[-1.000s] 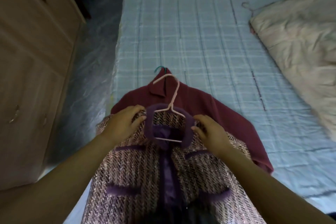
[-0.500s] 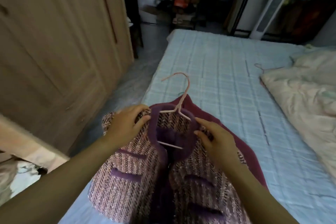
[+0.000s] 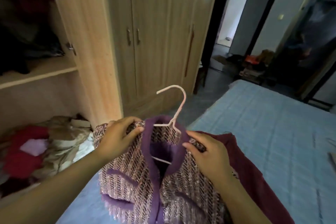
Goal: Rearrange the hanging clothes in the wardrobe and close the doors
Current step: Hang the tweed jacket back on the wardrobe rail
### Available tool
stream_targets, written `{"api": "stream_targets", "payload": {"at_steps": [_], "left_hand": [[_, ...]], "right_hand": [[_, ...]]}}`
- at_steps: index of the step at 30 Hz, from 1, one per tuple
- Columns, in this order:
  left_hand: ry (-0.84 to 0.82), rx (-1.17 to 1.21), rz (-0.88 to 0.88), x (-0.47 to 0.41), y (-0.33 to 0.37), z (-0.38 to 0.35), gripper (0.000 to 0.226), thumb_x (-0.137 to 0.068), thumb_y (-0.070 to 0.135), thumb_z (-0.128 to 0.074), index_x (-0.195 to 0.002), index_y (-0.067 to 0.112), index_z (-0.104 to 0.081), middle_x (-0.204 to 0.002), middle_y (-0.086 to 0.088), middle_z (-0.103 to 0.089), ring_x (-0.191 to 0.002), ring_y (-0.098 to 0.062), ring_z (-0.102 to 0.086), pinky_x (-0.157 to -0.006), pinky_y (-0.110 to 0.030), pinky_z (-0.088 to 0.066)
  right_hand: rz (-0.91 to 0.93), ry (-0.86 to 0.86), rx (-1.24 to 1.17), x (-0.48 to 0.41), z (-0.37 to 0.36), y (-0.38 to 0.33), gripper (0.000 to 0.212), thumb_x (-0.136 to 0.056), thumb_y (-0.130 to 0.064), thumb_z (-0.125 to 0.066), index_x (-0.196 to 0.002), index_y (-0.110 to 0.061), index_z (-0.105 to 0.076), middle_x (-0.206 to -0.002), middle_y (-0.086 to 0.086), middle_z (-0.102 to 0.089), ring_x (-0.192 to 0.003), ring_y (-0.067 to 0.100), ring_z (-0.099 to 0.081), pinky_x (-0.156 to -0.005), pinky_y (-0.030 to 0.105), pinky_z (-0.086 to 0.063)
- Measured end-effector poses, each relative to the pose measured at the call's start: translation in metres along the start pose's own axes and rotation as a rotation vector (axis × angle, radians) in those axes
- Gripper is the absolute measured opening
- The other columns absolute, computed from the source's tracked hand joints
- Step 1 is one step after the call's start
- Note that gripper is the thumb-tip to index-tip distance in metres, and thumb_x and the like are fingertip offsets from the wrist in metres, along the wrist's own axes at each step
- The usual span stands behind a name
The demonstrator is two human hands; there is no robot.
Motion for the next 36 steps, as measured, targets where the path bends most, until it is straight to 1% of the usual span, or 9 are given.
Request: {"api": "stream_targets", "payload": {"at_steps": [8,11,16,19,22,27,29,32,36], "left_hand": [[0.295,-0.071,0.031,-0.023,-0.015,0.123,0.027,-0.082,0.065,-0.040,-0.093,0.045,-0.055,-0.088,0.021,-0.064,-0.083,-0.007,-0.061,-0.087,-0.050,-0.046],[0.391,-0.065,0.062,-0.036,-0.039,0.176,0.024,-0.080,0.066,-0.040,-0.088,0.049,-0.055,-0.087,0.021,-0.065,-0.085,-0.008,-0.061,-0.087,-0.053,-0.044],[0.479,-0.093,0.056,-0.059,-0.089,0.257,0.028,-0.079,0.066,-0.042,-0.091,0.045,-0.056,-0.080,0.024,-0.064,-0.079,-0.004,-0.060,-0.084,-0.051,-0.046],[0.484,-0.097,0.058,-0.079,-0.124,0.306,0.031,-0.077,0.067,-0.043,-0.096,0.046,-0.054,-0.082,0.019,-0.067,-0.074,-0.007,-0.062,-0.085,-0.047,-0.047],[0.433,-0.084,0.052,-0.104,-0.150,0.351,0.036,-0.074,0.069,-0.045,-0.096,0.042,-0.056,-0.079,0.003,-0.068,-0.075,-0.015,-0.064,-0.084,-0.042,-0.049],[0.441,-0.100,-0.034,-0.162,-0.165,0.409,0.034,-0.077,0.066,-0.048,-0.095,0.039,-0.057,-0.089,0.011,-0.067,-0.087,-0.009,-0.063,-0.085,-0.042,-0.049],[0.468,-0.093,-0.083,-0.191,-0.167,0.430,0.032,-0.078,0.062,-0.051,-0.095,0.036,-0.059,-0.093,0.014,-0.067,-0.092,-0.005,-0.062,-0.088,-0.040,-0.048],[0.510,-0.101,-0.140,-0.237,-0.169,0.455,0.022,-0.083,0.053,-0.053,-0.095,0.035,-0.059,-0.097,0.015,-0.066,-0.097,-0.006,-0.061,-0.091,-0.040,-0.047],[0.495,-0.159,-0.212,-0.299,-0.173,0.480,0.017,-0.090,0.039,-0.057,-0.100,0.026,-0.061,-0.100,0.010,-0.066,-0.099,-0.011,-0.060,-0.090,-0.041,-0.047]], "right_hand": [[0.177,-0.061,-0.025,-0.097,-0.037,-0.094,0.037,-0.077,-0.044,-0.070,-0.111,-0.029,-0.069,-0.107,-0.017,-0.068,-0.096,-0.002,-0.062,-0.081,0.016,-0.048],[0.235,-0.131,-0.017,-0.140,-0.061,-0.131,0.035,-0.080,-0.035,-0.071,-0.114,-0.030,-0.066,-0.108,-0.023,-0.062,-0.100,-0.004,-0.059,-0.084,0.007,-0.043],[0.291,-0.167,-0.050,-0.205,-0.120,-0.197,0.037,-0.080,-0.034,-0.071,-0.116,-0.031,-0.065,-0.111,-0.018,-0.065,-0.103,0.003,-0.061,-0.089,0.029,-0.051],[0.326,-0.125,-0.087,-0.241,-0.159,-0.234,0.035,-0.080,-0.035,-0.070,-0.114,-0.032,-0.066,-0.110,-0.019,-0.064,-0.102,0.004,-0.061,-0.087,0.030,-0.052],[0.331,-0.061,-0.114,-0.275,-0.188,-0.268,0.031,-0.080,-0.029,-0.070,-0.111,-0.030,-0.068,-0.107,-0.016,-0.065,-0.099,0.007,-0.062,-0.081,0.018,-0.047],[0.315,0.084,-0.161,-0.336,-0.208,-0.311,0.028,-0.080,-0.020,-0.072,-0.108,-0.025,-0.070,-0.096,-0.018,-0.061,-0.086,0.007,-0.059,-0.066,-0.001,-0.036],[0.350,0.156,-0.138,-0.364,-0.210,-0.327,0.027,-0.082,-0.025,-0.070,-0.107,-0.032,-0.069,-0.093,-0.018,-0.061,-0.076,0.008,-0.059,-0.067,0.005,-0.044],[0.392,0.250,-0.109,-0.412,-0.213,-0.344,0.027,-0.083,-0.036,-0.064,-0.109,-0.036,-0.067,-0.097,-0.013,-0.064,-0.072,0.015,-0.061,-0.073,0.038,-0.054],[0.428,0.385,-0.014,-0.469,-0.212,-0.359,0.027,-0.085,-0.042,-0.059,-0.110,-0.034,-0.067,-0.103,-0.005,-0.068,-0.072,0.019,-0.059,-0.073,0.038,-0.052]]}}
Point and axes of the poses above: each hand's wrist, its own x-axis away from the middle knuckle, its own z-axis out of the back of the hand, y = z × x, the point moved 1 cm from there along -x, towards the middle knuckle
